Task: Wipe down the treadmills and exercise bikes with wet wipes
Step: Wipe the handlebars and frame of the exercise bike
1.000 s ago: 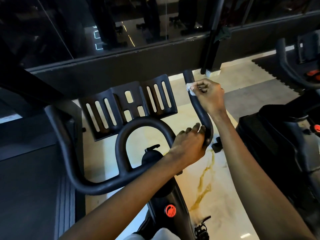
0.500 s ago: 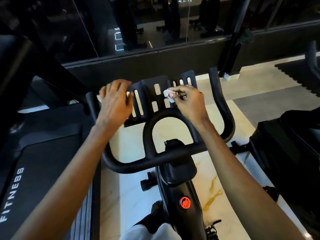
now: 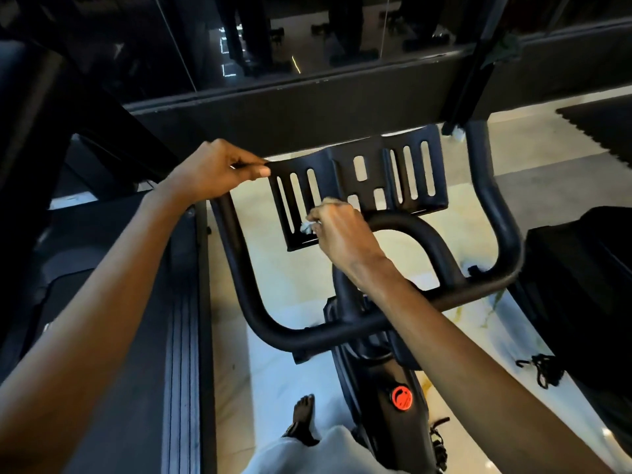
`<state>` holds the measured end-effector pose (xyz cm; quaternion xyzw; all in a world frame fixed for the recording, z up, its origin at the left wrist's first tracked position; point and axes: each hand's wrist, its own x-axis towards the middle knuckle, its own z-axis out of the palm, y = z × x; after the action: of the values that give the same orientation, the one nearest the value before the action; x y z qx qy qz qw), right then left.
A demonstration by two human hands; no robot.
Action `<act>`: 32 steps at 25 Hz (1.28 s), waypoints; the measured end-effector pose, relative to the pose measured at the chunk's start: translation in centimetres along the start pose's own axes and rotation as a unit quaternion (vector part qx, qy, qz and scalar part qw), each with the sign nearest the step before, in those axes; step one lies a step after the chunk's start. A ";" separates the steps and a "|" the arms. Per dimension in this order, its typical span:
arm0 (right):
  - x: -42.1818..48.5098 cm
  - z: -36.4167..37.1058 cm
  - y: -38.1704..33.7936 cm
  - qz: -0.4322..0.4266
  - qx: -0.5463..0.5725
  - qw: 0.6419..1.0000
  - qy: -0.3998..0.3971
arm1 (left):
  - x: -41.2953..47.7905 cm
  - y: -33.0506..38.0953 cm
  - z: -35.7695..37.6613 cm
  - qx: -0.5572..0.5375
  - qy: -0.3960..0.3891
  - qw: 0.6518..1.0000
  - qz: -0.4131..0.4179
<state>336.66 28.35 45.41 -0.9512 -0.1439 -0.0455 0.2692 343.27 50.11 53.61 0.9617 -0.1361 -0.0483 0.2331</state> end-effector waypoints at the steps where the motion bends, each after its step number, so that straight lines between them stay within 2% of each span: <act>1: 0.4 0.3 -0.2 0.022 -0.029 0.999 -0.021 | 0.3 -0.5 0.0 -0.017 -0.006 1.000 0.010; 5: 0.9 0.5 -1.2 0.078 -0.096 0.991 -0.048 | 1.2 -2.1 0.6 -0.094 -0.013 0.995 0.039; 8: 1.1 0.5 -0.9 0.099 -0.020 0.994 -0.031 | 1.4 -2.7 1.4 -0.126 -0.001 0.990 0.063; 12: 1.0 0.5 -2.0 0.144 0.134 0.980 -0.027 | 1.8 -3.4 2.0 -0.139 0.021 0.987 0.076; 14: 0.6 0.6 -2.2 0.135 0.129 0.982 -0.028 | 1.9 -3.6 2.1 -0.149 0.023 0.986 0.076; 17: 0.2 0.7 -2.3 0.123 0.048 0.991 -0.015 | 2.1 -3.9 2.3 -0.155 0.028 0.984 0.082; 20: 0.2 0.7 -2.4 0.149 0.117 0.982 -0.022 | 2.2 -4.1 2.5 -0.154 0.034 0.984 0.087; 23: 0.2 0.8 -2.8 0.187 0.278 0.938 0.088 | 2.3 -4.1 2.7 -0.151 0.032 0.983 0.099; 24: 0.5 1.1 -3.0 0.192 0.295 0.928 0.127 | 2.3 -4.2 2.8 -0.144 0.037 0.983 0.106; 26: 1.2 2.1 -3.8 0.182 0.278 0.930 0.157 | 2.2 -4.5 2.9 -0.125 0.049 0.984 0.120; 32: -0.5 3.1 -4.0 0.199 0.267 0.938 0.100 | 2.3 -4.6 2.9 -0.105 0.061 0.985 0.124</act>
<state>335.02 33.09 44.66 -0.8440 0.0693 -0.0455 0.5298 346.08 52.08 48.83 0.9086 -0.2338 0.0253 0.3451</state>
